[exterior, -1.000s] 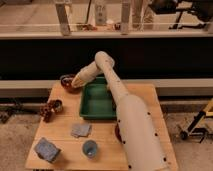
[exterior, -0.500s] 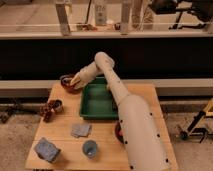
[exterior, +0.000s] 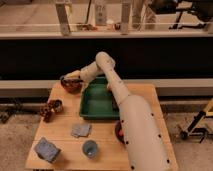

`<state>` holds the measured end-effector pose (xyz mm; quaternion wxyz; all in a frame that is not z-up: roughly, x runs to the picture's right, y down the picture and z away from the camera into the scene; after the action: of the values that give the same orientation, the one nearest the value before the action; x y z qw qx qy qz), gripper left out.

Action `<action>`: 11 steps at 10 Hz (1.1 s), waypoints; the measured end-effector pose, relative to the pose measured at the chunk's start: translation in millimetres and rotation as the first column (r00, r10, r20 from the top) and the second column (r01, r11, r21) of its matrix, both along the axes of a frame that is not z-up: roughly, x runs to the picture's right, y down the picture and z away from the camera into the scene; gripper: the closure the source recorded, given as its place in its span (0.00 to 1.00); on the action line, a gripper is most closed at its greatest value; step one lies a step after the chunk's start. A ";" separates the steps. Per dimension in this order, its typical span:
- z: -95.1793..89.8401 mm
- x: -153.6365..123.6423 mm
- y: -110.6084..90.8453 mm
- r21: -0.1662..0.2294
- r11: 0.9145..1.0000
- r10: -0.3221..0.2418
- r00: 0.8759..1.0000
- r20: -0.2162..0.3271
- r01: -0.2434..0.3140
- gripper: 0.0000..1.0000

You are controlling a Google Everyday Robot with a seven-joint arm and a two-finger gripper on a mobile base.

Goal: Place fork in red bowl

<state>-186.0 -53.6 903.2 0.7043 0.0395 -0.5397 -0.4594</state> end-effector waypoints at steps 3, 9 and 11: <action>-4.7 -2.6 -5.0 0.012 1.000 -0.010 0.999 0.037 0.010 0.20; -4.0 -0.9 -5.4 0.013 1.000 -0.008 0.999 0.035 0.008 0.20; -4.1 -1.5 -5.3 0.013 1.000 -0.009 0.999 0.035 0.008 0.20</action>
<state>-187.5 -58.9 899.0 0.6925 0.0499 -0.5493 -0.4650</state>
